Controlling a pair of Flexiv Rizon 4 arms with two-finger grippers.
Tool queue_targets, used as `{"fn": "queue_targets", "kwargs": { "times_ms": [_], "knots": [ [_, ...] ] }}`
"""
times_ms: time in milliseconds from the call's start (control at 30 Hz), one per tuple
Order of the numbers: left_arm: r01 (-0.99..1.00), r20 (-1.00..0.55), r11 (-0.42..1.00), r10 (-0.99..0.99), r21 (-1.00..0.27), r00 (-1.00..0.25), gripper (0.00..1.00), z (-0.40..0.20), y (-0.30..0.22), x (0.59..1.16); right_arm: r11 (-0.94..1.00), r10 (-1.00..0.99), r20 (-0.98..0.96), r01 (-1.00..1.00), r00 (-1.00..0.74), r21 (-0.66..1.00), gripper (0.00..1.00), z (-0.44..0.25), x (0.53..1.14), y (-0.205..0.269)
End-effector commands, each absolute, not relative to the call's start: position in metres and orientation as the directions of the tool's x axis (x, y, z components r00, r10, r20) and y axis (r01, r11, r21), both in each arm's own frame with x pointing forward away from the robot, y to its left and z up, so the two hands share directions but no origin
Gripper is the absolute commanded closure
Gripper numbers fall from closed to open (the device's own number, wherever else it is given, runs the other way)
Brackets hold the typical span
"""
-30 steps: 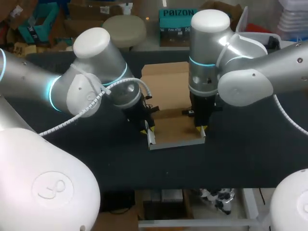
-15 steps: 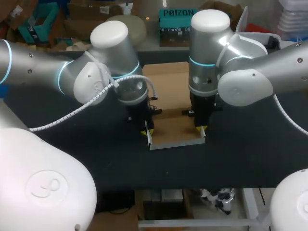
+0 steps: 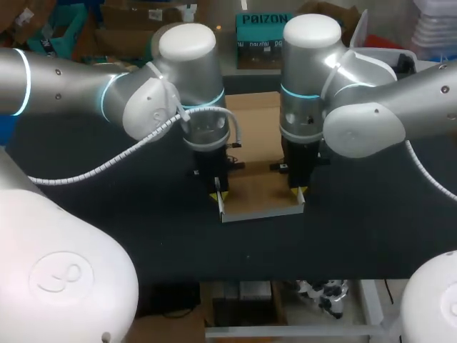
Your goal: Assemble the packaging by folding the flat box into shape, placing the metal phone stand inside, and closing the box properly
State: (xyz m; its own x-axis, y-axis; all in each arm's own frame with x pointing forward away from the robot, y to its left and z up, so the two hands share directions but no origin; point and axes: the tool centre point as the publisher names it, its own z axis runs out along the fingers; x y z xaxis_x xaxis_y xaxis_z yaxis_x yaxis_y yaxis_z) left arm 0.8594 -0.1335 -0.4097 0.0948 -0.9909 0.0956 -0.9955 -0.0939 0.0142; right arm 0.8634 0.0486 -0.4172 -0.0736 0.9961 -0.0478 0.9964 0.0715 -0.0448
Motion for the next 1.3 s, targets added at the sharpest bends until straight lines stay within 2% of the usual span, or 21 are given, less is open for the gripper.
{"fn": "queue_targets", "kwargs": {
  "times_ms": [33,167,233,867,967,1000,1300],
  "knots": [
    [-0.996,-0.253,-0.093,-0.964,0.016,0.086,0.88,-0.423,-0.138,0.863,0.072,0.996,-0.051,0.996,-0.074,-0.049,1.00,-0.418,0.864,0.051],
    [-0.995,-0.253,-0.097,-0.963,0.013,0.090,0.90,-0.424,-0.136,0.863,0.072,0.996,-0.051,0.996,-0.074,-0.049,1.00,-0.418,0.864,0.051],
    [-0.995,-0.250,-0.101,-0.963,0.002,0.098,1.00,-0.424,-0.135,0.863,0.072,0.996,-0.051,0.996,-0.074,-0.049,1.00,-0.418,0.864,0.051],
    [-0.986,-0.185,-0.123,-0.973,-0.110,0.142,1.00,-0.421,-0.132,0.857,0.071,0.996,-0.055,0.997,-0.074,-0.043,1.00,-0.414,0.864,0.051],
    [-0.987,-0.171,-0.121,-0.976,-0.108,0.138,1.00,-0.421,-0.131,0.857,0.064,0.996,-0.064,0.997,-0.066,-0.031,0.62,-0.406,0.864,0.049],
    [-0.987,-0.163,-0.123,-0.977,-0.108,0.139,1.00,-0.421,-0.131,0.857,0.062,0.996,-0.067,0.998,-0.064,-0.026,0.00,-0.401,0.864,0.048],
    [-0.986,-0.146,-0.117,-0.980,-0.117,0.133,1.00,-0.417,-0.129,0.856,0.056,0.998,-0.002,0.998,-0.056,0.033,0.00,-0.367,0.861,0.037]
  ]
}}
